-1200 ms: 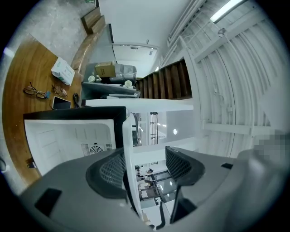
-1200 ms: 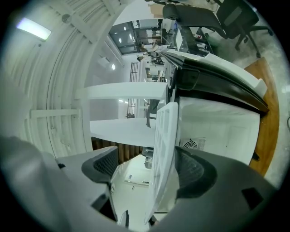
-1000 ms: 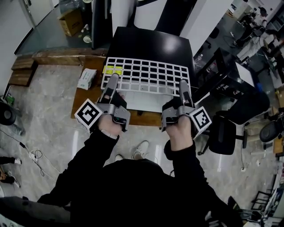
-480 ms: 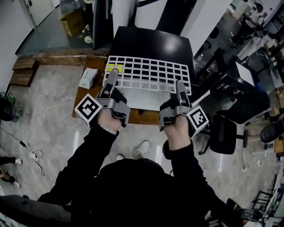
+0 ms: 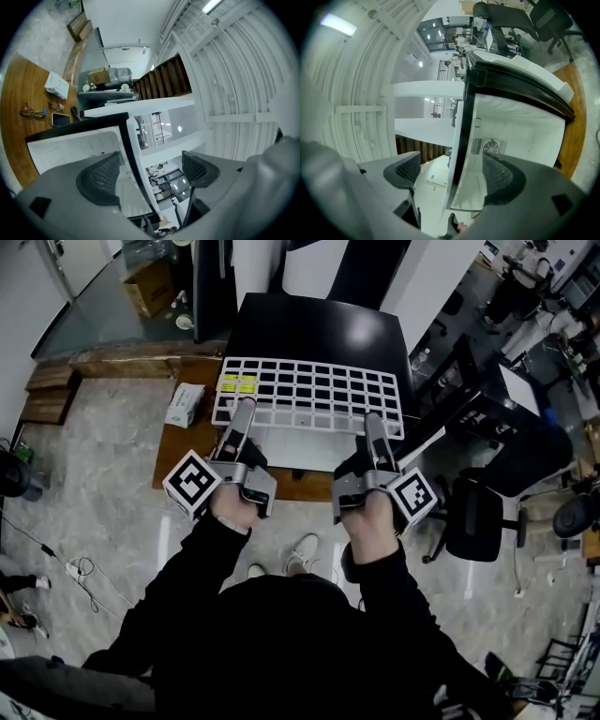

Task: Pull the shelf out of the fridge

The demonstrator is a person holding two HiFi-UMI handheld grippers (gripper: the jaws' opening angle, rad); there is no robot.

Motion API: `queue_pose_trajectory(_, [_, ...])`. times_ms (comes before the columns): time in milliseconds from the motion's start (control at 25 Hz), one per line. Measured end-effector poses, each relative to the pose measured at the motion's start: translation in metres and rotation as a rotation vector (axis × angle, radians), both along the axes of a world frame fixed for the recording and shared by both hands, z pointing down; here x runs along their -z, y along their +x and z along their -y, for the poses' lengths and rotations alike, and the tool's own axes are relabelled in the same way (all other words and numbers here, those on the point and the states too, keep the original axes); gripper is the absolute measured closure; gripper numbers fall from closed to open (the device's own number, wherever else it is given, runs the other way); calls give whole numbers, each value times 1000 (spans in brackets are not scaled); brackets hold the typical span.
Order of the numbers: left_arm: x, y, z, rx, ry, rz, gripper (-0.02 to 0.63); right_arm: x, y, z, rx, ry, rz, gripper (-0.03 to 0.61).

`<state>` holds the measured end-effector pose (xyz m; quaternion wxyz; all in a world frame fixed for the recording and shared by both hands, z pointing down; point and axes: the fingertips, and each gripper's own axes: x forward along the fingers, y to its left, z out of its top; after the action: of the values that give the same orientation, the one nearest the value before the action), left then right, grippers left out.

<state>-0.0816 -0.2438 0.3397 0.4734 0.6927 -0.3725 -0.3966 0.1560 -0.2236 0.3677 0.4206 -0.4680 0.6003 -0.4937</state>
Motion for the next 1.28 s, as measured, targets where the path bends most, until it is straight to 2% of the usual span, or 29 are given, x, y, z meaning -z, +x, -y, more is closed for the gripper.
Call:
queue_pose_trajectory(120, [-13,1,-18,-20,36,115,207,-1,-2,-11,8,41,-142,175])
queue_pose_trajectory(280, [-65,-6,-45,-52,2,319,207,-15,-14,-30,40,114,-386,175])
queue_pose_trajectory(360, [-90,1,-61,-113,9,400,207,-22,-26,-44,107,174,-489,176])
queue_pose_trajectory(480, [-113,17,-85,-236,38,453,209,-33,-44,-69,235,238,-672,181])
queue_pose_trajectory(520, [-120,20,-94,-271,53,479,209,-38,-50,-79,270,260,-739,203])
queue_pose_trajectory(600, [-130,23,-111,-330,109,553,209,-47,-63,-97,324,312,-868,310])
queue_pose_trajectory(680, [-135,28,-126,-389,208,638,210,-56,-75,-110,360,356,-970,488])
queue_pose_trajectory(720, [-134,32,-134,-420,267,675,222,-60,-79,-114,374,371,-1005,546])
queue_pose_trajectory(760, [-133,36,-140,-449,323,702,264,-62,-83,-117,387,382,-1028,568])
queue_pose_trajectory(800, [-130,40,-145,-471,369,719,329,-63,-85,-119,399,392,-1043,571])
queue_pose_trajectory(880, [-121,49,-149,-492,440,753,522,-62,-86,-119,416,413,-1066,572])
queue_pose_trajectory(920, [-117,55,-150,-496,473,784,592,-61,-85,-119,422,425,-1076,572])
queue_pose_trajectory(1040, [-107,71,-149,-490,544,865,607,-56,-83,-120,437,470,-1102,572])
queue_pose_trajectory(1280, [-115,67,-142,-497,567,909,607,-65,-105,-117,478,521,-1133,572])
